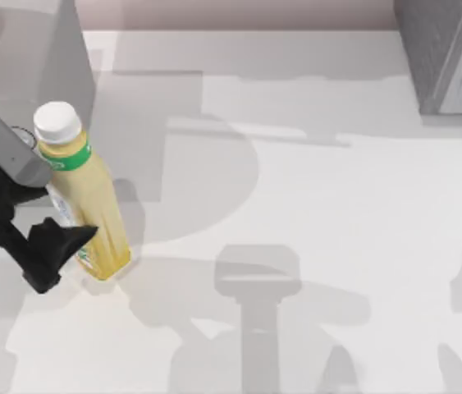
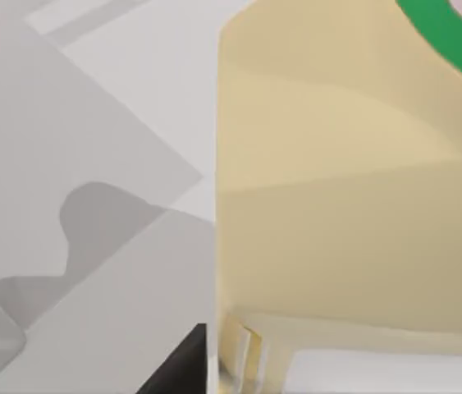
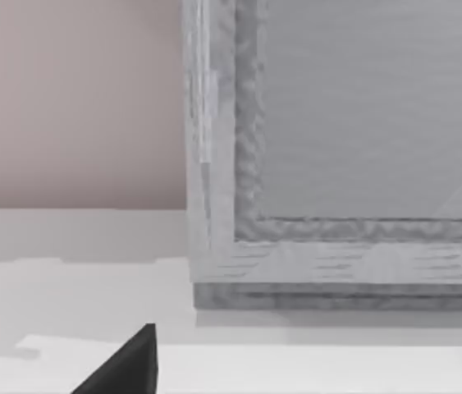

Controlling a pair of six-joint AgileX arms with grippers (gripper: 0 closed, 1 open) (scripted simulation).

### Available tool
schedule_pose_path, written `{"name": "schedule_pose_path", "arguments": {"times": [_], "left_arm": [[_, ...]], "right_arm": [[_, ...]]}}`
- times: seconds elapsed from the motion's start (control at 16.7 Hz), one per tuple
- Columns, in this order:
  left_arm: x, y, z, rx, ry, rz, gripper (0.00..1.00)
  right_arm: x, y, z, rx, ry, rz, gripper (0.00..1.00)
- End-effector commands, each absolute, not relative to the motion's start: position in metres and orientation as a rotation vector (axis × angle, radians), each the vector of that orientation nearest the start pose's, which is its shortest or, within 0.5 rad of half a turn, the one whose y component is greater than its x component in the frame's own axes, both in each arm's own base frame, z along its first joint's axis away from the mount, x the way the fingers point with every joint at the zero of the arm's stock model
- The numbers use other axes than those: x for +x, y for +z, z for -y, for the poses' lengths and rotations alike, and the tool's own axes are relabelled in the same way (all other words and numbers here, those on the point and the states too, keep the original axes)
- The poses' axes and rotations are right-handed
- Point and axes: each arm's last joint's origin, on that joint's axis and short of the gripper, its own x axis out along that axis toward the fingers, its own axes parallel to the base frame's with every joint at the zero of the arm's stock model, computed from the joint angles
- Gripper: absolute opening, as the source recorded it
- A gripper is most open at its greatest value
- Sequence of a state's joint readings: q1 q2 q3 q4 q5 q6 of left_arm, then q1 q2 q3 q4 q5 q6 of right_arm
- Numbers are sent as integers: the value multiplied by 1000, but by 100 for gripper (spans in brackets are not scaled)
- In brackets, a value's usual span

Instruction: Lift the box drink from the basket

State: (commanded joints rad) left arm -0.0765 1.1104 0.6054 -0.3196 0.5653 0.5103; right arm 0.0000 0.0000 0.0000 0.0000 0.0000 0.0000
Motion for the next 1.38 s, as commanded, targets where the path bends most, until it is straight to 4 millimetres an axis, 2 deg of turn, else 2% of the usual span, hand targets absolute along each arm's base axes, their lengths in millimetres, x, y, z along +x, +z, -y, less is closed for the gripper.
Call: {"name": "schedule_pose_path", "arguments": {"times": [0.3,1.08,1.38], "left_arm": [[215,197,35,259,-788,-635,0],[215,197,35,259,-788,-635,98],[215,197,35,259,-788,-635,100]], "right_arm": [[106,160,1,0,0,0,100],[106,160,1,0,0,0,100],[106,160,1,0,0,0,100]]}}
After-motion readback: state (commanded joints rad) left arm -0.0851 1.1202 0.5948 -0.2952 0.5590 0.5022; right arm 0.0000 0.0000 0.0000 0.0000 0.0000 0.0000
